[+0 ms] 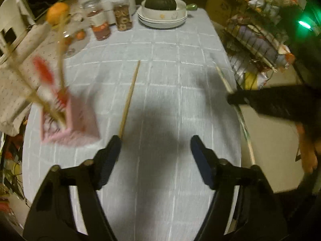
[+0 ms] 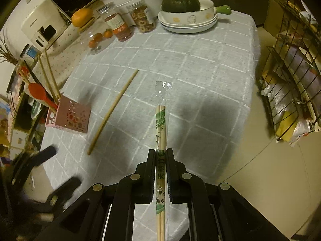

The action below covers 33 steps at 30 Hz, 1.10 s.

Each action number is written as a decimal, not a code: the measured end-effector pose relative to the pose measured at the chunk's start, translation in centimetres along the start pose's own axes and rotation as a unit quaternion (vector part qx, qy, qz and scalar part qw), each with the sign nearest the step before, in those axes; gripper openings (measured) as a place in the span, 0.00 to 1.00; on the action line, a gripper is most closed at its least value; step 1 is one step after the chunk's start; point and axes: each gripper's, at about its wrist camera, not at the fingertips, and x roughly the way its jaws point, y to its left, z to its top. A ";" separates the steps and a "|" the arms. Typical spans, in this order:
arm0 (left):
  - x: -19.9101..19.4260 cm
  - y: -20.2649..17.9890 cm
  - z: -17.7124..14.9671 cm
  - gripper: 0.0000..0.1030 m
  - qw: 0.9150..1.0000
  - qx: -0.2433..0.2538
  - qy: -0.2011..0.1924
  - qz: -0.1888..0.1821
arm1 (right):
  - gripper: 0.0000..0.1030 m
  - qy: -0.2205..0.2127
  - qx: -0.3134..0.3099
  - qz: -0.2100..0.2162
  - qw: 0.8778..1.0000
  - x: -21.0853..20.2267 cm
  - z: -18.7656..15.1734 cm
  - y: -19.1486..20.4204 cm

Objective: Organize utensils
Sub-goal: 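Grasp the loose wooden chopstick with the left gripper while the right lifts the wrapped chopsticks, then carry the wooden chopstick with the left gripper while the right carries the wrapped chopsticks toward the holder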

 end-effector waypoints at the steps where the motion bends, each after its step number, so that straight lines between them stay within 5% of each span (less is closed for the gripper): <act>1: 0.7 -0.1 0.9 0.59 1.000 -0.001 0.003 0.006 | 0.10 0.000 0.003 0.002 1.000 0.0 0.1 -0.4; 9: 8.3 0.2 7.6 0.30 0.998 -0.011 0.029 0.056 | 0.10 0.011 0.021 0.013 1.000 1.1 0.9 -2.9; 16: 12.7 2.2 10.4 0.28 0.994 -0.030 0.039 0.093 | 0.10 0.016 0.024 0.023 0.999 1.7 1.5 -3.2; 20: 14.6 3.5 10.5 0.23 0.992 -0.044 0.059 0.099 | 0.10 0.017 0.025 0.021 0.999 2.0 1.8 -3.3; 23: 14.8 3.6 10.5 0.10 0.995 -0.044 0.054 0.075 | 0.10 0.021 0.025 0.014 0.999 2.4 1.8 -3.4; 33: 11.6 0.7 7.9 0.07 0.997 0.005 0.045 0.069 | 0.10 0.012 0.025 -0.003 1.000 1.7 1.5 -3.0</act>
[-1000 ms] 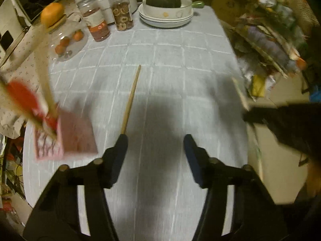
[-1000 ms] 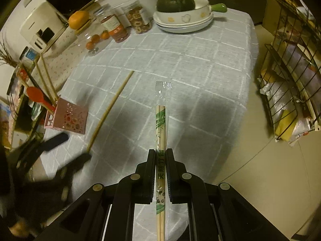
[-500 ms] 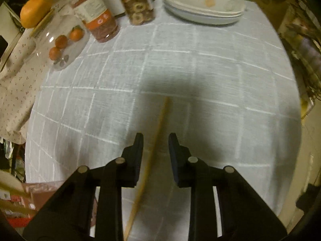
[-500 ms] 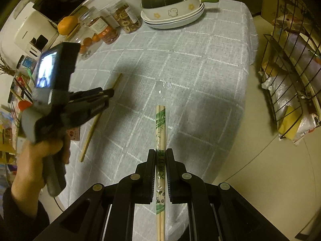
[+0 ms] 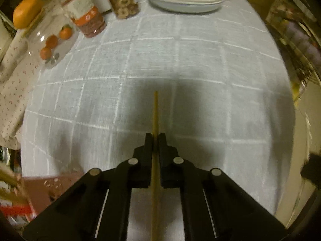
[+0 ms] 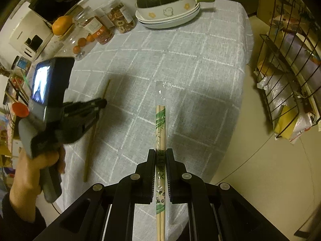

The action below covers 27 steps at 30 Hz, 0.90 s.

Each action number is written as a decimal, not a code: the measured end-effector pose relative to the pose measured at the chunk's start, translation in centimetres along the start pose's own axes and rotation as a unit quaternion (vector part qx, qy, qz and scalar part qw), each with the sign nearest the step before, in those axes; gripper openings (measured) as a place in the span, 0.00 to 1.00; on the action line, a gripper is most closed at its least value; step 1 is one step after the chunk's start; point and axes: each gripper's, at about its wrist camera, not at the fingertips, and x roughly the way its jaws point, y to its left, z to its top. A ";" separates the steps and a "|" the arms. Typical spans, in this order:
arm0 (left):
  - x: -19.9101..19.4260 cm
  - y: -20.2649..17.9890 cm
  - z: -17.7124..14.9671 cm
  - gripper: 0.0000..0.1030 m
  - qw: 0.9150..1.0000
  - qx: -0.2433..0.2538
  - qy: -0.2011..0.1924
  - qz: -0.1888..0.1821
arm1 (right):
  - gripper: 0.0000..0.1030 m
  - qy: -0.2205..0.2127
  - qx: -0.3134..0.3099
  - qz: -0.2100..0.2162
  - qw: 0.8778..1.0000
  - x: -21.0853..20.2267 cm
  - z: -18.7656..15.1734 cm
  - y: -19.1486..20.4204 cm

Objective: Organize utensils
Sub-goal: 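Carry the wooden chopstick with the left gripper while the right carries the wrapped chopsticks toward the holder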

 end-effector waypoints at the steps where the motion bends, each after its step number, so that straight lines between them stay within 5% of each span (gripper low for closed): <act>1: -0.8 -0.3 -0.4 0.07 1.000 0.007 -0.006 -0.001 | 0.10 -0.001 -0.001 -0.002 1.000 -0.2 -0.1 0.1; 13: -10.0 -0.5 -5.8 0.07 0.996 0.036 -0.081 -0.022 | 0.10 -0.045 -0.014 -0.003 0.999 -4.0 -2.4 2.6; 27: -18.8 5.6 -12.9 0.07 0.981 -0.019 -0.182 -0.059 | 0.10 -0.124 -0.064 -0.010 0.990 -8.0 -4.8 8.6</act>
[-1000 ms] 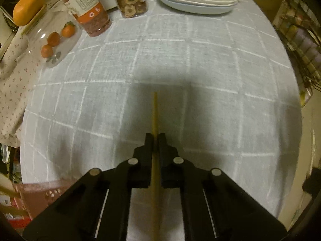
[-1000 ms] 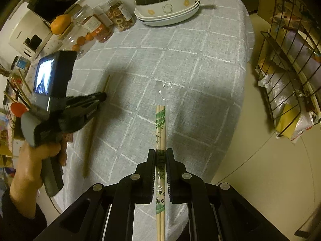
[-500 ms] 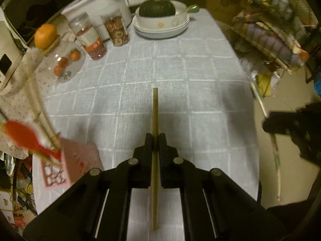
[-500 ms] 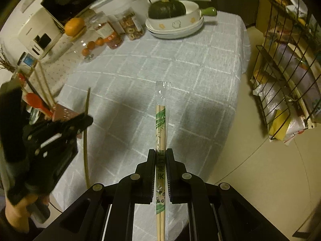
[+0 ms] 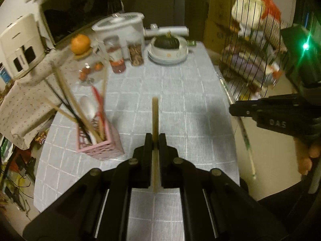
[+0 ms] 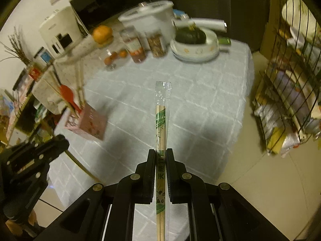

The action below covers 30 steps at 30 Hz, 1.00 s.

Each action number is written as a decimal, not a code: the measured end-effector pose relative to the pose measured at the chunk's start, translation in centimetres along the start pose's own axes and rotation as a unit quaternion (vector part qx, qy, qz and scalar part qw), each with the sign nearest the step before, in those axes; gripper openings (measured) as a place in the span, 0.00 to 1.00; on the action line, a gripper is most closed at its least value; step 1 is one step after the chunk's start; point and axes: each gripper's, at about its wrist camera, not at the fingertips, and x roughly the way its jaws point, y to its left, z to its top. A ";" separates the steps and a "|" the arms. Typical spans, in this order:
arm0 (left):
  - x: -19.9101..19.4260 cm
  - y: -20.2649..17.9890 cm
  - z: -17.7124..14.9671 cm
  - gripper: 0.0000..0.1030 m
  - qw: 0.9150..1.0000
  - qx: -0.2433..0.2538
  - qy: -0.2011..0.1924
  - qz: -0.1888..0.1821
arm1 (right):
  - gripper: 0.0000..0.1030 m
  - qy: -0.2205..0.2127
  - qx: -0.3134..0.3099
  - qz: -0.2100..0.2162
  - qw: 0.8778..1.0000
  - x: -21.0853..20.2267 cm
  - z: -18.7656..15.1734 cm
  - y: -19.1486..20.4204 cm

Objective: Organize utensils
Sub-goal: 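Carry the wooden chopstick with the left gripper while the right carries the wrapped chopsticks toward the holder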

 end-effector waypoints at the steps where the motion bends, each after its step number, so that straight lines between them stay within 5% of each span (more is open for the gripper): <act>1: -0.6 0.4 0.0 0.07 1.000 -0.007 -0.007 -0.003 | 0.10 -0.012 -0.005 -0.001 1.000 -0.5 0.2 0.6; 11: -7.4 5.0 0.7 0.07 0.989 -0.077 -0.124 -0.008 | 0.10 -0.101 -0.035 0.013 0.994 -2.2 2.7 6.1; 18: -10.2 7.6 1.0 0.07 0.968 -0.114 -0.221 0.031 | 0.10 -0.103 -0.037 0.028 0.994 -0.9 3.3 8.3; 30: -6.3 10.4 1.6 0.06 0.967 -0.142 -0.196 0.079 | 0.10 -0.092 -0.045 0.014 0.995 0.2 2.7 8.5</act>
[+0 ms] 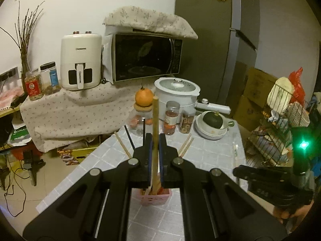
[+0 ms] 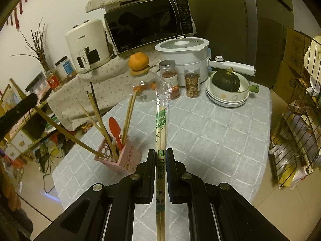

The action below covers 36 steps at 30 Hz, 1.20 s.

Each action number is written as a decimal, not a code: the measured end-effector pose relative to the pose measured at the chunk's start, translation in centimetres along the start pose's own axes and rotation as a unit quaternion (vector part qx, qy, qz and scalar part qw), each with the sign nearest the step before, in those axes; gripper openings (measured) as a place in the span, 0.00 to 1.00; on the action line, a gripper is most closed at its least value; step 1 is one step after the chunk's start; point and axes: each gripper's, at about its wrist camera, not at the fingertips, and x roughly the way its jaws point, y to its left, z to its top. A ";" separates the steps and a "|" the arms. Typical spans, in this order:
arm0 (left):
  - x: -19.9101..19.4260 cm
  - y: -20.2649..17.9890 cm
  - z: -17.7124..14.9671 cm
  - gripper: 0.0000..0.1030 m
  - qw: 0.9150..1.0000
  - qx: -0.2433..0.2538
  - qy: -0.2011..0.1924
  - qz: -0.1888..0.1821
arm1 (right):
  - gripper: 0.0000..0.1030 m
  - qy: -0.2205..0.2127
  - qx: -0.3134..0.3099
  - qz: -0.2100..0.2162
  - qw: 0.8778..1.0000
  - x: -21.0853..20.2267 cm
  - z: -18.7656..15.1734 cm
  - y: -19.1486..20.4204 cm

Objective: Organize utensils
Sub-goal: 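Carry the wooden chopstick with the left gripper while the right carries the wrapped chopsticks toward the holder, then lower the wooden chopstick into the pink holder and open the left gripper, then lower the wrapped chopsticks into the pink holder and open the right gripper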

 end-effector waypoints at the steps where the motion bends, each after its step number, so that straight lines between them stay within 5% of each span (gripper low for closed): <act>1: 0.2 0.0 -0.1 0.06 1.000 0.002 0.004 0.001 | 0.10 0.000 0.001 -0.001 1.000 0.1 0.0 -0.1; 13: 6.2 1.2 -2.0 0.07 0.995 -0.029 0.098 0.003 | 0.10 -0.017 0.002 -0.001 1.000 0.2 -0.1 -0.2; 14: 6.5 1.4 -2.0 0.09 0.994 -0.034 0.102 0.004 | 0.10 -0.022 0.002 0.000 1.000 0.2 -0.1 -0.1; 18: 6.4 1.7 -1.9 0.44 0.993 -0.054 0.103 -0.001 | 0.10 -0.047 0.007 0.010 0.999 -0.1 0.1 0.2; 24: 4.8 2.2 -1.9 0.56 0.992 -0.057 0.110 0.012 | 0.10 -0.096 0.007 0.031 0.995 -0.5 0.9 2.2; 36: 2.1 6.8 -3.6 0.64 0.982 -0.093 0.160 0.046 | 0.10 -0.200 -0.037 0.039 0.978 0.9 3.0 9.3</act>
